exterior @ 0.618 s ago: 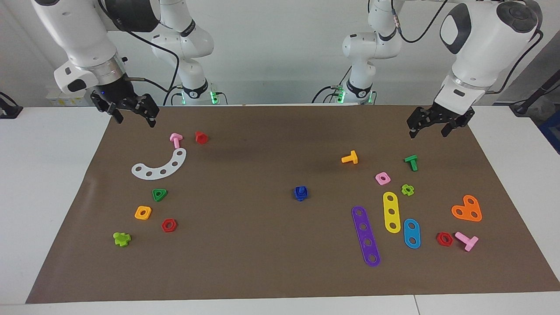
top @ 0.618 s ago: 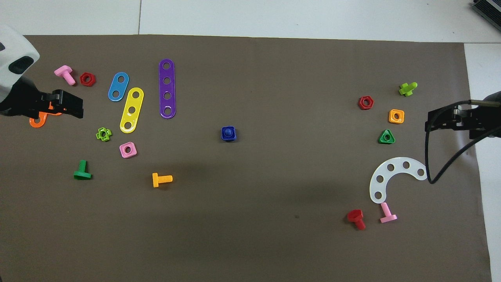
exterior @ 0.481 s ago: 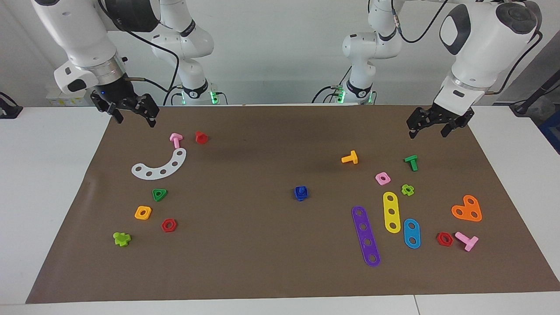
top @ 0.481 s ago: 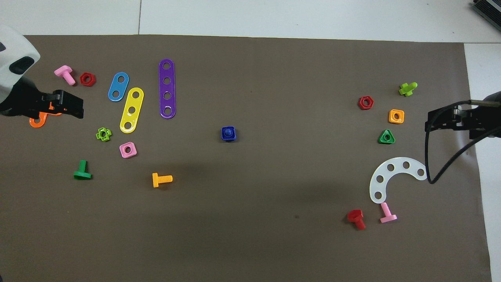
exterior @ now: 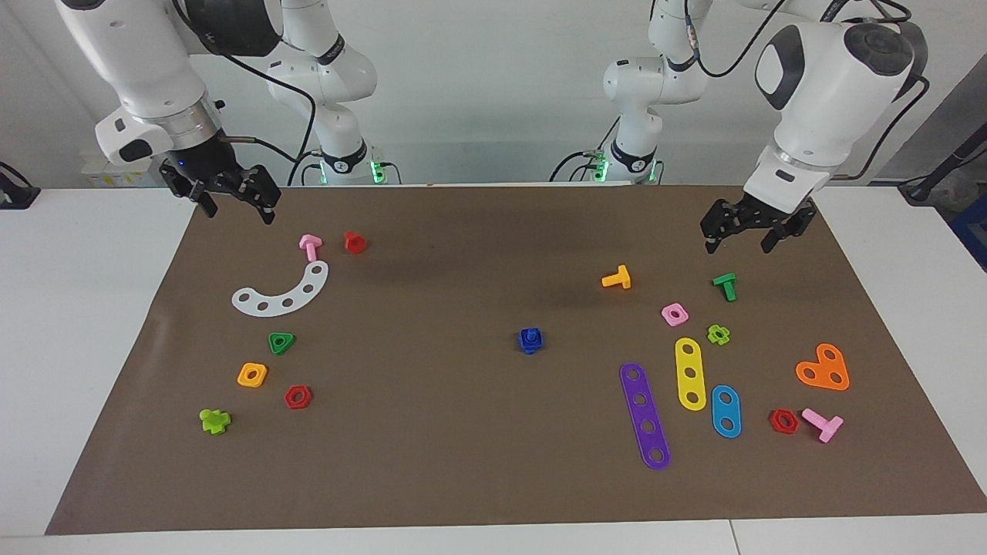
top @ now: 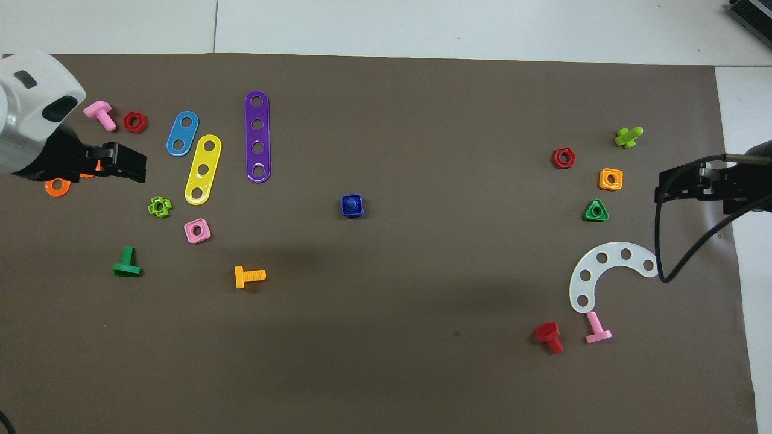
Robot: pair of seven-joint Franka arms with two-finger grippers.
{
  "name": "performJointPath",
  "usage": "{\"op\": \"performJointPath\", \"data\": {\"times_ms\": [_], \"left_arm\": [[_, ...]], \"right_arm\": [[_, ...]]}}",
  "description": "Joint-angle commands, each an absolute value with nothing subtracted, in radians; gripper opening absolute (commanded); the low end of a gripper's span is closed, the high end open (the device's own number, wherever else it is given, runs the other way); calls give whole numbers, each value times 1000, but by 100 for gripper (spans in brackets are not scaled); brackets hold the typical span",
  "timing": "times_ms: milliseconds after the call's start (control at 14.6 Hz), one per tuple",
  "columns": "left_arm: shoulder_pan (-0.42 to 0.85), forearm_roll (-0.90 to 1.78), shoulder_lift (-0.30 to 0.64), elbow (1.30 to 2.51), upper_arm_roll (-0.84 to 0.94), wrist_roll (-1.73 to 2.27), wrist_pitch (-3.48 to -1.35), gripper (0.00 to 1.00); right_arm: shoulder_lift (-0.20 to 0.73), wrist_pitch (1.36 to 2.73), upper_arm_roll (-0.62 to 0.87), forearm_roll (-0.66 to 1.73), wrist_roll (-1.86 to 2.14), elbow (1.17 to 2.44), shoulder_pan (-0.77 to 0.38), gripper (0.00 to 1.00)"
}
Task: Unscrew and place screws in storage area
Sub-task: 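Reach the left gripper over the dark blue nut stack at centre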
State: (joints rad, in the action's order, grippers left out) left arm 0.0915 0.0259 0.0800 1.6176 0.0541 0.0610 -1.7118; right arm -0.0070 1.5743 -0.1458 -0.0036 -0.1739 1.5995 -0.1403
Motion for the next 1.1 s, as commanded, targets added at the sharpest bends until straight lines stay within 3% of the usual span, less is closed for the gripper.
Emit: {"op": "performJointPath", "data": {"times_ms": [0,275,1030], "left_arm": [[153,67,61,1689,44,131,-1790,100],[305,67,173,1675,40,271,-1919,100],[494,51,451,1641,40,416,-2203,98]], "right_arm": [[-15,1569,-152,12,-150,1603,-140,100],[-15,1569,-152,12,-150,1603,-140,100],[-15,1569,-152,12,-150,1603,-140,100]]}}
